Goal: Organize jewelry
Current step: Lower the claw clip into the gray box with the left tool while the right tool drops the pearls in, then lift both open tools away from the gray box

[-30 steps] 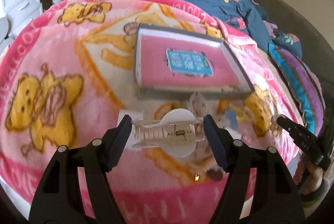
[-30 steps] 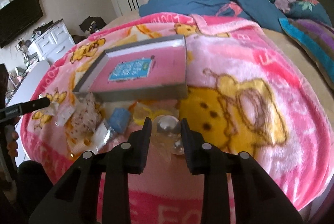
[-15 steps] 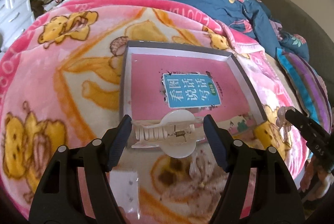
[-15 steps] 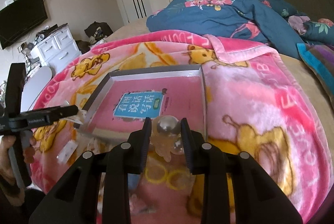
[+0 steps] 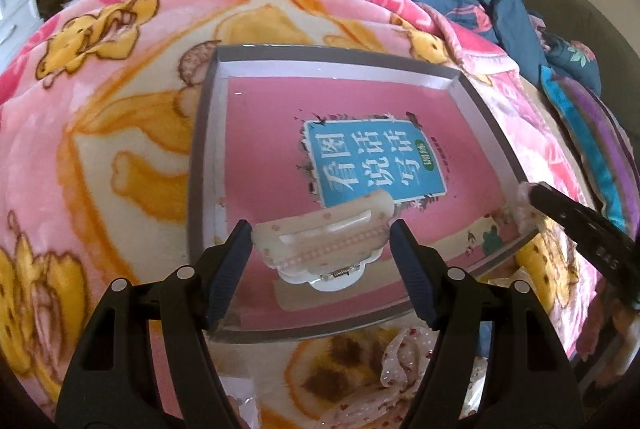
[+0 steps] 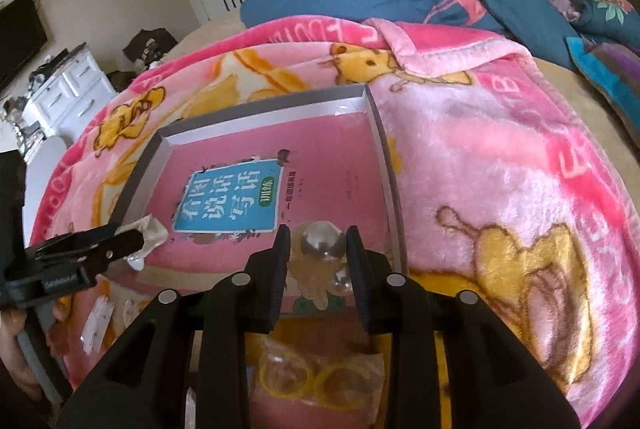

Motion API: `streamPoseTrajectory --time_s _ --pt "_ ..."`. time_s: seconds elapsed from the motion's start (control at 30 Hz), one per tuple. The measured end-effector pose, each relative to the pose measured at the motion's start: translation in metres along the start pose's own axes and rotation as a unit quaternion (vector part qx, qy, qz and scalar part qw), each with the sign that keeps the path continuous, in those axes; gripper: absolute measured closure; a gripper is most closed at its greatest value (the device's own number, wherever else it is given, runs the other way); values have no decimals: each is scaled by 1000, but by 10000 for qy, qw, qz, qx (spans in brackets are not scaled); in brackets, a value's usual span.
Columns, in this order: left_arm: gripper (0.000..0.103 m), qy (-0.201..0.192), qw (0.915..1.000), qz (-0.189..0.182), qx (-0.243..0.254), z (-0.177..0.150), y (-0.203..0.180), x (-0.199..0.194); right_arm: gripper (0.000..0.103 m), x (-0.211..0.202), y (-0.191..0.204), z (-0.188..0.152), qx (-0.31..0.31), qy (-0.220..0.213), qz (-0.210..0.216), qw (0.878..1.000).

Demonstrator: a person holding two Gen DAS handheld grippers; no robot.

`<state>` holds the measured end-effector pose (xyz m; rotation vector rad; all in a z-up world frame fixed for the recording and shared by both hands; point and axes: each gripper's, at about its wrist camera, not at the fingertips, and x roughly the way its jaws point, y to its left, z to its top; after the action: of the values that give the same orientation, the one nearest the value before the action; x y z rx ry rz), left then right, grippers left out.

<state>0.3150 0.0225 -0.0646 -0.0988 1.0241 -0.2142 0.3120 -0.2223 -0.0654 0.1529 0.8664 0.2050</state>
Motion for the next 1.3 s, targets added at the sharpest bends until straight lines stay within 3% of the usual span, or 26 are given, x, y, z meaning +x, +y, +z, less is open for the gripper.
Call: streamPoseTrajectory --time_s 0.2,0.33,0.47,0.53,0.83,1.3 --pt "40 150 9998 119 -35 -5 10 11 75 18 0 -4 153 95 -345 9992" --pt "40 148 9998 71 -95 -5 11 13 55 15 -9 -13 312 141 -348 9988" --pt "34 87 9999 97 -39 -6 9 8 44 -15 -18 -20 458 -191 -279 9984" --pt "32 18 9999 112 -37 -5 9 1 33 -33 -22 -25 579 -432 -229 9971" --pt "10 -432 9990 148 -25 -5 1 -45 15 -99 -26 -47 533 -894 -144 9945" --pt "9 -870 9962 -73 56 -24 -25 -117 11 -170 -11 -59 19 -1382 -121 9903"
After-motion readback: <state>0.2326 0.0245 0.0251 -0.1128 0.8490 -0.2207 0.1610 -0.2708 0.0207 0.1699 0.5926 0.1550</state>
